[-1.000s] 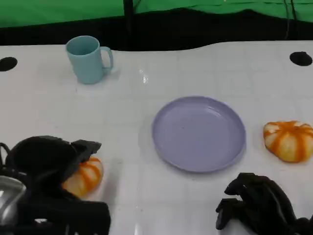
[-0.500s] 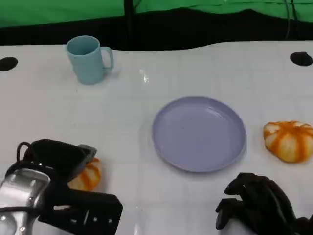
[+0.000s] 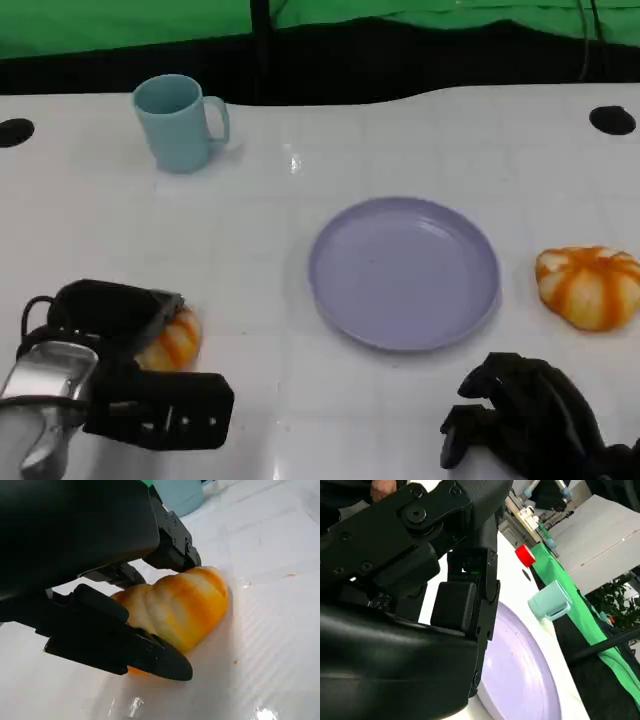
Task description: Grasp the bread from the table and place it into the plate.
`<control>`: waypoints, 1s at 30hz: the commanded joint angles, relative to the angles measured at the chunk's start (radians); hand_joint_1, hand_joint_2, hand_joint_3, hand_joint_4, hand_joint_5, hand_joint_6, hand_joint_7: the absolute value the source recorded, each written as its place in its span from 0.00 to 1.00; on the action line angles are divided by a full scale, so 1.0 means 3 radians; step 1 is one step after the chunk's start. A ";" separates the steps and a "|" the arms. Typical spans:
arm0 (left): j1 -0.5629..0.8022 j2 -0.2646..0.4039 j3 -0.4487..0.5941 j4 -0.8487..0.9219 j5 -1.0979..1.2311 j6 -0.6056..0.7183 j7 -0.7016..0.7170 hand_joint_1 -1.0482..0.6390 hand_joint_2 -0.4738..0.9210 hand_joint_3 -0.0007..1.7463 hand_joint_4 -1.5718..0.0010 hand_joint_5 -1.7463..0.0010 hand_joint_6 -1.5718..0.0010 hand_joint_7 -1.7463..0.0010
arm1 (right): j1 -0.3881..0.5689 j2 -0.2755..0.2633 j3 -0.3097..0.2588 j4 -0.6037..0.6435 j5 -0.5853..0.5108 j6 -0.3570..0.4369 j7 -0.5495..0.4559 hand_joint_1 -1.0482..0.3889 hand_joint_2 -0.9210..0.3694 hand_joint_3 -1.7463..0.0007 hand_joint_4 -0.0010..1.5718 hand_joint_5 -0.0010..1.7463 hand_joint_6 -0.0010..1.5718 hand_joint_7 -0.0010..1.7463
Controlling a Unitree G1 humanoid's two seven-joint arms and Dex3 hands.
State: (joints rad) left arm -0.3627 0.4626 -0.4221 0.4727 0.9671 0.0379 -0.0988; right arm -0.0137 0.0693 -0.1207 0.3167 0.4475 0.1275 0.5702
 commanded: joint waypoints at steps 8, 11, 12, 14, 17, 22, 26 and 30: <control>0.0002 -0.0021 -0.0069 0.0459 -0.0257 -0.0304 0.0656 0.41 1.00 0.28 0.61 0.01 0.65 0.20 | -0.0023 -0.0014 -0.0017 0.0022 0.0020 -0.0006 -0.0021 0.02 0.15 1.00 0.98 0.46 1.00 0.22; -0.0014 -0.0028 -0.0057 0.0562 -0.0348 -0.0518 0.0998 0.45 0.99 0.29 0.58 0.00 0.72 0.02 | -0.0045 -0.0015 -0.0016 0.0073 0.0007 -0.0049 0.0003 0.02 0.15 1.00 0.98 0.46 1.00 0.22; -0.0024 -0.0019 -0.0052 0.0597 -0.0370 -0.0621 0.1120 0.45 0.99 0.29 0.57 0.00 0.72 0.01 | -0.0052 -0.0016 -0.0015 0.0095 0.0003 -0.0064 0.0014 0.02 0.15 1.00 0.98 0.46 1.00 0.21; -0.0047 -0.0007 -0.0048 0.0633 -0.0405 -0.0722 0.1252 0.46 0.97 0.30 0.58 0.00 0.72 0.00 | -0.0061 -0.0017 -0.0012 0.0124 -0.0001 -0.0077 0.0022 0.02 0.15 1.00 0.98 0.46 1.00 0.21; -0.0064 -0.0008 0.0000 0.0600 -0.0484 -0.0762 0.1298 0.45 0.93 0.37 0.58 0.00 0.71 0.02 | -0.0058 0.0001 -0.0012 0.0123 0.0010 -0.0057 -0.0002 0.01 0.16 1.00 0.98 0.46 1.00 0.21; -0.0068 -0.0024 0.0060 0.0512 -0.0569 -0.0752 0.1361 0.45 0.89 0.37 0.57 0.00 0.60 0.23 | -0.0038 0.0022 -0.0007 0.0107 0.0007 -0.0082 0.0008 0.01 0.16 1.00 0.98 0.45 1.00 0.22; -0.0043 -0.0136 0.0200 0.0431 -0.0744 -0.0798 0.1483 0.45 0.89 0.33 0.55 0.00 0.63 0.14 | -0.0022 0.0035 -0.0004 0.0084 0.0012 -0.0082 0.0006 0.02 0.15 1.00 0.98 0.45 1.00 0.21; -0.0063 -0.0203 0.0261 0.0410 -0.0865 -0.0881 0.1512 0.45 0.86 0.36 0.54 0.00 0.69 0.02 | -0.0019 0.0040 -0.0012 0.0084 0.0015 -0.0068 -0.0007 0.01 0.16 1.00 0.98 0.45 1.00 0.21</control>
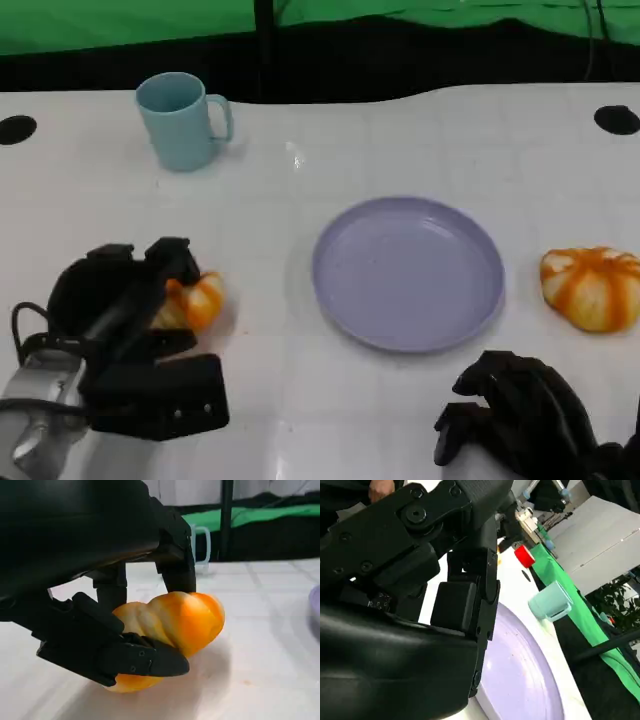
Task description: Grasp the bread from the table and place it into the plate.
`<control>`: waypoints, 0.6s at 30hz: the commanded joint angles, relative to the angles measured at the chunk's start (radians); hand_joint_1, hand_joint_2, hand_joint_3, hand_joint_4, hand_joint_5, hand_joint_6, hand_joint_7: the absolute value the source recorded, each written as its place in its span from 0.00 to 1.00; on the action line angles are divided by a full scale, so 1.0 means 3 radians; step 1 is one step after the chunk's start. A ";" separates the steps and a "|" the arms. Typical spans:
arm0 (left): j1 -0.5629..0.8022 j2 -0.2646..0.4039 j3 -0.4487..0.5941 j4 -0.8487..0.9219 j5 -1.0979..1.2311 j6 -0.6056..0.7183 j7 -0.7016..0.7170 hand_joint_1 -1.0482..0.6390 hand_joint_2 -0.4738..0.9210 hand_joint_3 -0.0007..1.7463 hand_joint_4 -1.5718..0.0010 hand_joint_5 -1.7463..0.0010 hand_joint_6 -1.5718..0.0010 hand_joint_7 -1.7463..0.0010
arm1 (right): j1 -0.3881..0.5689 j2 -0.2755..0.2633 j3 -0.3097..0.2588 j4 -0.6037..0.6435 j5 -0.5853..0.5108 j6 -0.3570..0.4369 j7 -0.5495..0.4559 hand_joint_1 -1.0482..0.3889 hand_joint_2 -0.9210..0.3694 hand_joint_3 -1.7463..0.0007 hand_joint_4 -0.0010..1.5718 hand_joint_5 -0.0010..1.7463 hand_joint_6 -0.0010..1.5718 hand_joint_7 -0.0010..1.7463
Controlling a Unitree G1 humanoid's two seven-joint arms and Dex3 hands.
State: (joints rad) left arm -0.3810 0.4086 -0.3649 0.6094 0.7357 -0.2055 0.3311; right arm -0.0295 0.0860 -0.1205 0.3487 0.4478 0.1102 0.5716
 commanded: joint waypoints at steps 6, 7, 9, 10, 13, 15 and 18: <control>-0.0057 -0.0096 0.0069 -0.0284 -0.0092 -0.0013 0.0029 0.45 0.83 0.34 0.53 0.00 0.70 0.00 | 0.0056 -0.0026 -0.0026 -0.0057 0.0026 0.0010 -0.0014 0.02 0.16 1.00 0.98 0.46 1.00 0.22; -0.0064 -0.0106 0.0067 -0.0306 -0.0088 -0.0015 0.0036 0.45 0.83 0.34 0.53 0.00 0.69 0.00 | 0.0059 -0.0026 -0.0028 -0.0062 0.0029 0.0014 -0.0014 0.02 0.16 1.00 0.98 0.46 1.00 0.22; -0.0094 -0.0179 0.0063 -0.0339 -0.0090 0.0011 0.0048 0.46 0.83 0.34 0.52 0.00 0.68 0.00 | 0.0067 -0.0037 -0.0022 -0.0064 0.0015 0.0000 -0.0005 0.01 0.16 1.00 0.98 0.46 1.00 0.22; -0.0100 -0.0201 0.0064 -0.0347 -0.0090 0.0020 0.0049 0.46 0.83 0.33 0.52 0.00 0.68 0.00 | 0.0070 -0.0040 -0.0020 -0.0065 0.0011 -0.0004 -0.0003 0.01 0.15 1.00 0.98 0.46 1.00 0.22; -0.0178 -0.0303 0.0037 -0.0324 -0.0087 -0.0003 0.0064 0.45 0.84 0.33 0.50 0.00 0.65 0.03 | 0.0064 -0.0057 -0.0010 -0.0039 -0.0026 -0.0061 0.0008 0.00 0.15 0.99 0.99 0.46 1.00 0.22; -0.0247 -0.0375 0.0019 -0.0301 -0.0090 0.0006 0.0033 0.45 0.86 0.29 0.50 0.00 0.62 0.17 | 0.0057 -0.0064 -0.0015 -0.0022 -0.0023 -0.0071 0.0025 0.00 0.14 0.99 0.99 0.46 1.00 0.23; -0.0345 -0.0441 -0.0031 -0.0257 -0.0053 0.0008 0.0003 0.45 0.95 0.18 0.50 0.00 0.44 0.70 | 0.0050 -0.0076 -0.0022 -0.0012 -0.0012 -0.0050 0.0044 0.00 0.15 1.00 0.99 0.46 1.00 0.23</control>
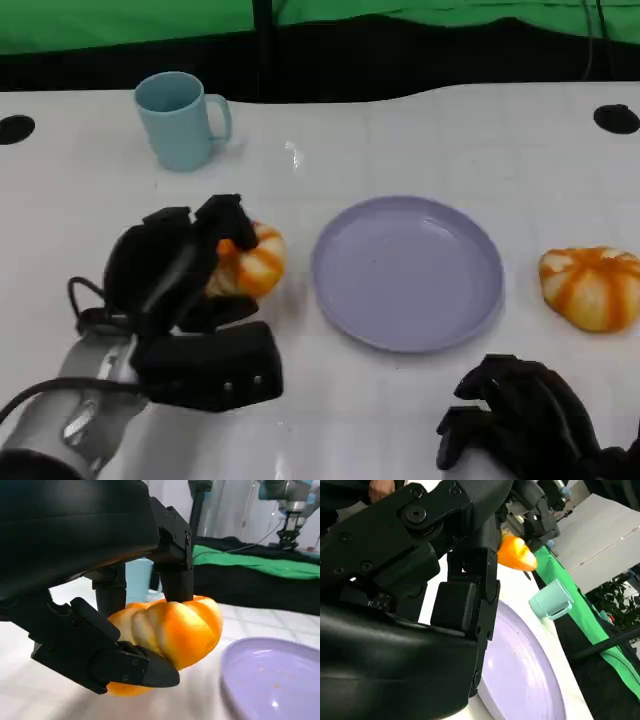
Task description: Grasp the bread from the table and place it into the plate.
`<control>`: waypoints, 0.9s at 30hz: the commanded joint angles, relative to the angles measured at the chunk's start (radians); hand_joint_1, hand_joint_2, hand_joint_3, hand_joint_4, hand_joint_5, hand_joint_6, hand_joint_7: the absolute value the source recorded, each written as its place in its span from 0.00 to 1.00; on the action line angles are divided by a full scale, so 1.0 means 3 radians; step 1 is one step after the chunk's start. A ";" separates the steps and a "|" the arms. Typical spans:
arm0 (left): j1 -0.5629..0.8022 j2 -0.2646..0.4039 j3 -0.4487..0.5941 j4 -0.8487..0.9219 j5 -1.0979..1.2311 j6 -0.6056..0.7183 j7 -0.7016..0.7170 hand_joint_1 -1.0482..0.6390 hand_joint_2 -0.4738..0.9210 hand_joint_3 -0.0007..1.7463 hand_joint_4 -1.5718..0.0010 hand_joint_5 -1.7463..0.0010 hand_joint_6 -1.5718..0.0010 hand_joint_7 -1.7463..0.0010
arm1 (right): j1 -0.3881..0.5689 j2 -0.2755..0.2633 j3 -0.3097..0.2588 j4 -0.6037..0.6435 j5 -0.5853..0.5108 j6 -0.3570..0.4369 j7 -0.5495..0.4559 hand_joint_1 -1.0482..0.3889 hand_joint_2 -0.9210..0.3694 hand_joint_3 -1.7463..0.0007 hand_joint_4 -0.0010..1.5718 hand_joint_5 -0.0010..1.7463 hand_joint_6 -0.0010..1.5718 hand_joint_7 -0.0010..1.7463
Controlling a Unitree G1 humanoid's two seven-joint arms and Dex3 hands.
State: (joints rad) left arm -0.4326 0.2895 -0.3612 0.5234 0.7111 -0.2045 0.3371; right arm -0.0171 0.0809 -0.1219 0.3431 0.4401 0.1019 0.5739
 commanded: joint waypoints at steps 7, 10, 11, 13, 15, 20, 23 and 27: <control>-0.0403 -0.0246 -0.0150 0.0315 0.0015 -0.0221 0.0142 0.46 0.96 0.16 0.49 0.00 0.64 0.01 | 0.0015 -0.0049 -0.0029 -0.0026 0.0068 0.0086 0.0007 0.00 0.17 1.00 1.00 0.45 1.00 0.23; -0.0532 -0.0350 -0.0214 0.0403 0.0034 -0.0224 0.0067 0.46 0.95 0.18 0.49 0.00 0.65 0.00 | 0.0028 -0.0055 -0.0021 -0.0054 0.0057 0.0095 0.0004 0.00 0.17 1.00 1.00 0.45 1.00 0.23; -0.0577 -0.0385 -0.0238 0.0436 0.0038 -0.0221 0.0052 0.46 0.94 0.18 0.49 0.00 0.65 0.00 | 0.0034 -0.0057 -0.0017 -0.0063 0.0051 0.0090 0.0006 0.00 0.16 1.00 1.00 0.45 1.00 0.23; -0.0658 -0.0449 -0.0276 0.0532 0.0033 -0.0238 0.0057 0.46 0.88 0.25 0.49 0.00 0.64 0.00 | 0.0049 -0.0059 -0.0013 -0.0079 0.0051 0.0086 0.0014 0.00 0.16 1.00 1.00 0.45 1.00 0.23; -0.0747 -0.0505 -0.0319 0.0651 0.0036 -0.0282 0.0061 0.46 0.79 0.39 0.48 0.00 0.64 0.00 | 0.0050 -0.0062 -0.0015 -0.0084 0.0066 0.0102 0.0023 0.00 0.16 1.00 1.00 0.45 1.00 0.23; -0.0966 -0.0643 -0.0425 0.0946 0.0051 -0.0371 0.0057 0.45 0.71 0.55 0.47 0.00 0.64 0.00 | 0.0077 -0.0059 -0.0008 -0.0136 0.0068 0.0138 -0.0004 0.00 0.16 1.00 1.00 0.44 1.00 0.22; -0.1102 -0.0773 -0.0468 0.1128 0.0045 -0.0394 0.0046 0.43 0.70 0.57 0.46 0.00 0.62 0.00 | 0.0099 -0.0052 0.0003 -0.0162 0.0049 0.0122 -0.0013 0.00 0.16 1.00 1.00 0.44 1.00 0.23; -0.1252 -0.0919 -0.0537 0.1334 0.0068 -0.0353 0.0028 0.43 0.69 0.62 0.42 0.00 0.59 0.00 | 0.0111 -0.0053 0.0019 -0.0164 0.0032 0.0085 0.0007 0.00 0.15 0.99 1.00 0.45 1.00 0.23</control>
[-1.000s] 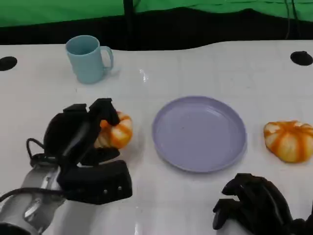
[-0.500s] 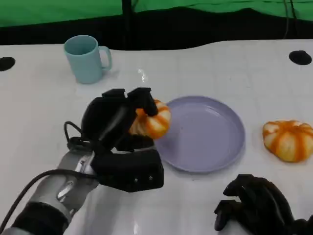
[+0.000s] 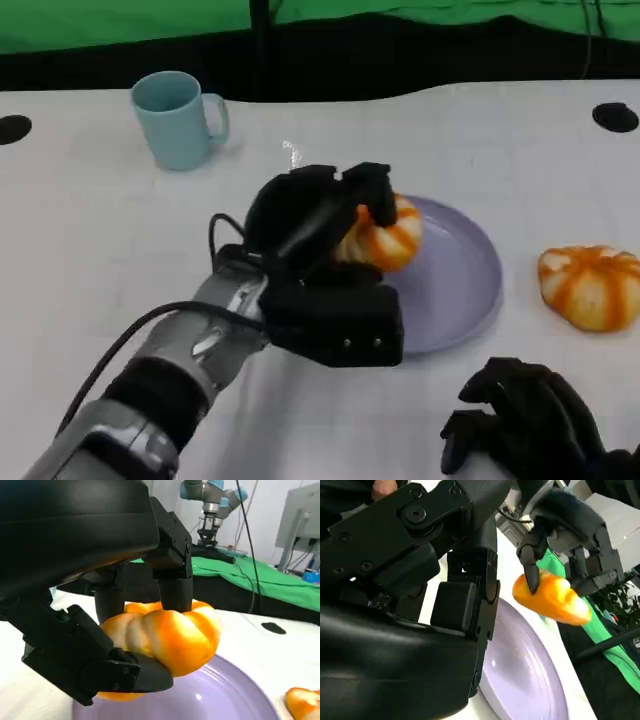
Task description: Grasp the bread from the table and place it into the plate.
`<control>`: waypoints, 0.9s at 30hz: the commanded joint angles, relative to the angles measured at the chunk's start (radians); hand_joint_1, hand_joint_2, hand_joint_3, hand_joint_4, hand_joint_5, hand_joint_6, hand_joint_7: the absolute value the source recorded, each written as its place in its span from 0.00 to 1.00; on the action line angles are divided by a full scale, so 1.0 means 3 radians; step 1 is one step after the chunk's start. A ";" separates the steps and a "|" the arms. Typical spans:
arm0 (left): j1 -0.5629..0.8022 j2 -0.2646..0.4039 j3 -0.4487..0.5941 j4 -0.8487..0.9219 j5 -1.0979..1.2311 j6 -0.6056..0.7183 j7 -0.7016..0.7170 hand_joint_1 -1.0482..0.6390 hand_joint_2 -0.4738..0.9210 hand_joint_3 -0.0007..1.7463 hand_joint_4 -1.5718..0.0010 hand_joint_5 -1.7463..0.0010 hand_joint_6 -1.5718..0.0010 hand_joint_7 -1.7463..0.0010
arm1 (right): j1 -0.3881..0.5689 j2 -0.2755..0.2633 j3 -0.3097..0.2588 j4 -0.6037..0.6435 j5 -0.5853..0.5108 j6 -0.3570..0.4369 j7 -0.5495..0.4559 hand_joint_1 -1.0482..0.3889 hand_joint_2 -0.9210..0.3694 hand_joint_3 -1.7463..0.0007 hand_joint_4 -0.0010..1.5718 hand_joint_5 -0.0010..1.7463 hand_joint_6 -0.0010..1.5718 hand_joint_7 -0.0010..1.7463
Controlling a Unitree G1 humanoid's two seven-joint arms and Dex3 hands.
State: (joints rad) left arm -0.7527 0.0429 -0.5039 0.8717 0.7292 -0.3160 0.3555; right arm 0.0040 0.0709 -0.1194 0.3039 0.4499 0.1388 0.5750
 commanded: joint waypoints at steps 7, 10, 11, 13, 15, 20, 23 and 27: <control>-0.0338 -0.0173 -0.0158 0.0401 0.0036 0.0042 -0.0082 0.44 0.73 0.58 0.43 0.00 0.60 0.00 | 0.0039 -0.0009 0.0018 -0.0020 -0.0008 -0.0065 -0.0001 0.00 0.14 0.99 1.00 0.45 1.00 0.23; -0.0375 -0.0172 -0.0188 0.0495 0.0024 0.0004 -0.0125 0.45 0.76 0.54 0.45 0.00 0.61 0.00 | 0.0034 -0.0004 0.0012 -0.0009 0.0011 -0.0065 0.0015 0.00 0.15 1.00 1.00 0.44 1.00 0.23; -0.0384 -0.0171 -0.0193 0.0513 0.0016 -0.0001 -0.0148 0.45 0.78 0.54 0.47 0.00 0.62 0.02 | 0.0033 -0.0003 0.0011 -0.0005 0.0014 -0.0067 0.0019 0.00 0.15 1.00 1.00 0.44 1.00 0.22; -0.0420 -0.0161 -0.0198 0.0519 -0.0013 0.0049 -0.0364 0.44 0.88 0.44 0.55 0.06 0.60 0.32 | 0.0042 0.0005 0.0012 -0.0012 0.0006 -0.0079 0.0003 0.00 0.15 1.00 1.00 0.44 1.00 0.22; -0.0430 -0.0156 -0.0193 0.0508 -0.0023 0.0074 -0.0465 0.43 0.97 0.32 0.58 0.09 0.53 0.56 | 0.0047 0.0009 0.0014 -0.0017 0.0001 -0.0084 -0.0005 0.00 0.15 1.00 1.00 0.44 1.00 0.22; -0.0506 -0.0124 -0.0253 0.0532 0.0002 0.0111 -0.0866 0.33 1.00 0.19 0.75 0.43 0.72 0.94 | 0.0035 -0.0006 0.0012 -0.0004 0.0008 -0.0070 0.0029 0.00 0.15 1.00 1.00 0.44 1.00 0.22; -0.0529 -0.0105 -0.0287 0.0496 0.0016 0.0173 -0.1027 0.27 1.00 0.21 0.76 0.72 0.79 0.99 | 0.0030 -0.0005 0.0017 -0.0001 -0.0010 -0.0085 0.0015 0.00 0.14 1.00 1.00 0.44 1.00 0.22; -0.0535 -0.0061 -0.0304 0.0403 0.0015 0.0261 -0.1237 0.21 1.00 0.23 0.83 0.84 0.87 1.00 | 0.0017 -0.0002 0.0010 0.0013 -0.0004 -0.0080 0.0010 0.00 0.14 1.00 1.00 0.44 1.00 0.23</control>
State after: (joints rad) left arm -0.8876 0.0031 -0.5901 1.0129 0.7352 -0.2566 0.0272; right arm 0.0079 0.0773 -0.1144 0.3040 0.4460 0.1246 0.5759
